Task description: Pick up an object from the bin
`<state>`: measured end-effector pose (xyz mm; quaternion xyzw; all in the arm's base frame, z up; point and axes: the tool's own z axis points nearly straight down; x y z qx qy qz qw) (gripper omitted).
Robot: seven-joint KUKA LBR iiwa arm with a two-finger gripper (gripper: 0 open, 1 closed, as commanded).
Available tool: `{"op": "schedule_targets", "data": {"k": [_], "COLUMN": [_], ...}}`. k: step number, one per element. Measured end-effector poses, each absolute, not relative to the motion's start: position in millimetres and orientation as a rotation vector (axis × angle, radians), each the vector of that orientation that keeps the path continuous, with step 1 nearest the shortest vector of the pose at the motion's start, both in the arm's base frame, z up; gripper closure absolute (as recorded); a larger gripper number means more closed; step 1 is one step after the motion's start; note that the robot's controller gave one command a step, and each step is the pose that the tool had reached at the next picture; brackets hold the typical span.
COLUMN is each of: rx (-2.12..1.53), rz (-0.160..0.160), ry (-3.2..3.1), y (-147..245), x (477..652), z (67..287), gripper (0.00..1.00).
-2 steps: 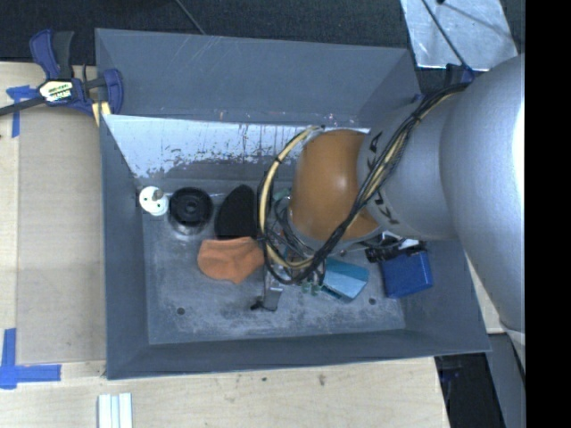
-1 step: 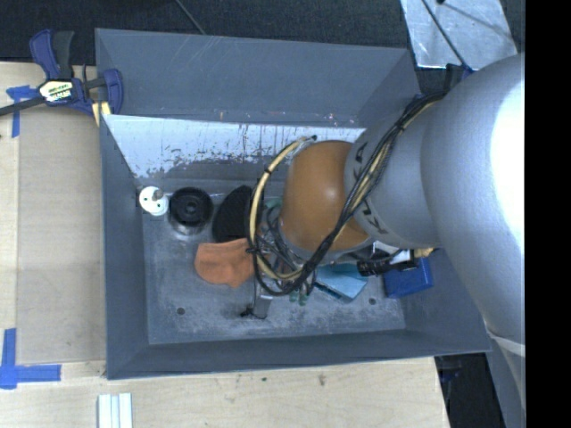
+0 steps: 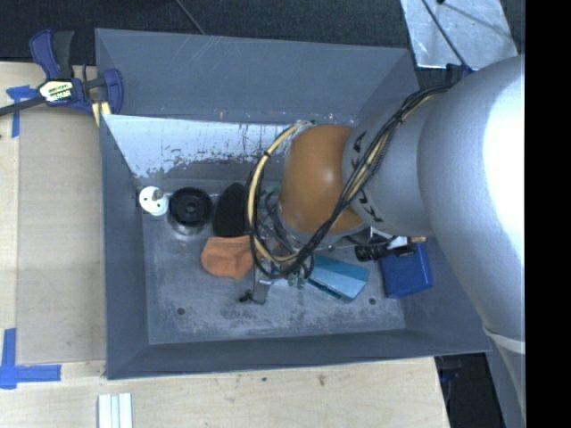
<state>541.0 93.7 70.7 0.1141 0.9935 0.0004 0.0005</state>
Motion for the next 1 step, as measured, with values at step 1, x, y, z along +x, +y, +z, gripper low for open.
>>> {"op": "schedule_targets", "data": {"k": [1], "rx": [0.343], "rz": [0.002], "ry": [3.119], "y": [141.5], "x": [520.3], "z": [71.2], "gripper": [1.00]}}
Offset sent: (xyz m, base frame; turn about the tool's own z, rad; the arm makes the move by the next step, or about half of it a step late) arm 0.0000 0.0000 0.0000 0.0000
